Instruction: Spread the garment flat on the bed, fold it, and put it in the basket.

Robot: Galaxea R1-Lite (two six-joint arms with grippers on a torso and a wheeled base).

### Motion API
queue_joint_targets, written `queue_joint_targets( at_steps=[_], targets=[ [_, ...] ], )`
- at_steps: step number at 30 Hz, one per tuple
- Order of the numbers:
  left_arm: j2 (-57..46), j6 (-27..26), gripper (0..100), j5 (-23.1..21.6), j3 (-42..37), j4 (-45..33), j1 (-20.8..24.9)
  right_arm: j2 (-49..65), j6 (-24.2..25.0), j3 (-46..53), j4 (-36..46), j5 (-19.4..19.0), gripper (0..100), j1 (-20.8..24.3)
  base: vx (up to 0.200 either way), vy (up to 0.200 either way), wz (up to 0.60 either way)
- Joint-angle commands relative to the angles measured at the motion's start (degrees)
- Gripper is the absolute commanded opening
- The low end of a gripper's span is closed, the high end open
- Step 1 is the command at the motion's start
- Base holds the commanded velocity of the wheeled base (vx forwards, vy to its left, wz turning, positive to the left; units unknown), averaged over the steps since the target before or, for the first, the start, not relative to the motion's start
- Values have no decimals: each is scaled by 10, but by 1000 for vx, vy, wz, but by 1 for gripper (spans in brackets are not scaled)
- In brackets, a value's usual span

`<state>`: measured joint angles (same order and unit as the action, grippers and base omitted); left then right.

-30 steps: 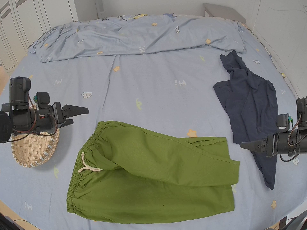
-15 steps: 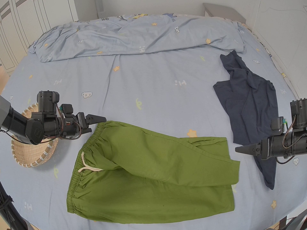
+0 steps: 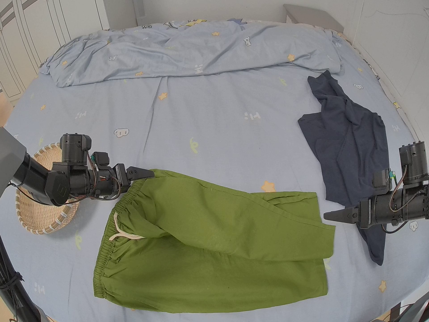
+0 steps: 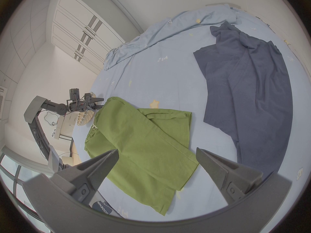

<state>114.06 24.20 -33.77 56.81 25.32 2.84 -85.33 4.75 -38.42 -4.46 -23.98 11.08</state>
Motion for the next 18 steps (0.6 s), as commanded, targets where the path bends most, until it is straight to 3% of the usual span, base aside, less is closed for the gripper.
queue_joint_targets(
  at_steps=[1, 9, 10, 18],
  targets=[
    [16, 4, 100, 0, 8, 15, -2, -4, 0, 1, 0, 0, 100, 3, 0, 0, 0],
    [26, 30, 100, 0, 8, 47, 0, -4, 0, 2, 0, 0, 100, 4, 0, 0, 0],
    [26, 30, 0, 0, 8, 47, 0, -4, 0, 2, 0, 0, 100, 4, 0, 0, 0],
    [29, 29, 0, 0, 7, 50, -1, -4, 0, 2, 0, 0, 100, 4, 0, 0, 0]
  ],
)
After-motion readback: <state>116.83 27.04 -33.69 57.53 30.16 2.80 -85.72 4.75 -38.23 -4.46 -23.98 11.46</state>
